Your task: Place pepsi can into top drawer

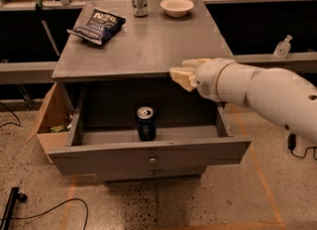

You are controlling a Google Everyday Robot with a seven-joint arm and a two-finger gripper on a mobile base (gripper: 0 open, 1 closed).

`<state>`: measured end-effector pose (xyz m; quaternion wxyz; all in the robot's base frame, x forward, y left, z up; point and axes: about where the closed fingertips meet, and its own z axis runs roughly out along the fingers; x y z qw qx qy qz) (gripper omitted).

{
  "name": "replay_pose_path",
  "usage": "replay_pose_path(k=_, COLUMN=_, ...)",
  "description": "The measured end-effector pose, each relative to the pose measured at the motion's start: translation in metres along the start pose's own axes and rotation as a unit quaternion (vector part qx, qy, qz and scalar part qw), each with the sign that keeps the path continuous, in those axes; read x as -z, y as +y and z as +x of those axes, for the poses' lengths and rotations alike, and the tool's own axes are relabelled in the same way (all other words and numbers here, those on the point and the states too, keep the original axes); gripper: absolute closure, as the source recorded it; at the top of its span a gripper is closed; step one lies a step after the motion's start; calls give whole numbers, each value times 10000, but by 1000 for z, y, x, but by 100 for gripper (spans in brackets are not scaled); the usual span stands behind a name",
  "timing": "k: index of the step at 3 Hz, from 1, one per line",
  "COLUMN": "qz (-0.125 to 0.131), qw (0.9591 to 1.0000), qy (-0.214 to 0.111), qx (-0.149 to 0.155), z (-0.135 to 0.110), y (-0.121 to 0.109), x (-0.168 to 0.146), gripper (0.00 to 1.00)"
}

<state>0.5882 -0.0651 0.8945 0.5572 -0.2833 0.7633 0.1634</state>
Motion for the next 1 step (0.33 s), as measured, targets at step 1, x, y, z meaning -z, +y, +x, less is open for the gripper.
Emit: replay_pose_path(k=1, qz=-14, qw=10000, qy=3, qx=-3, z=0, y=1, x=-1, gripper=60)
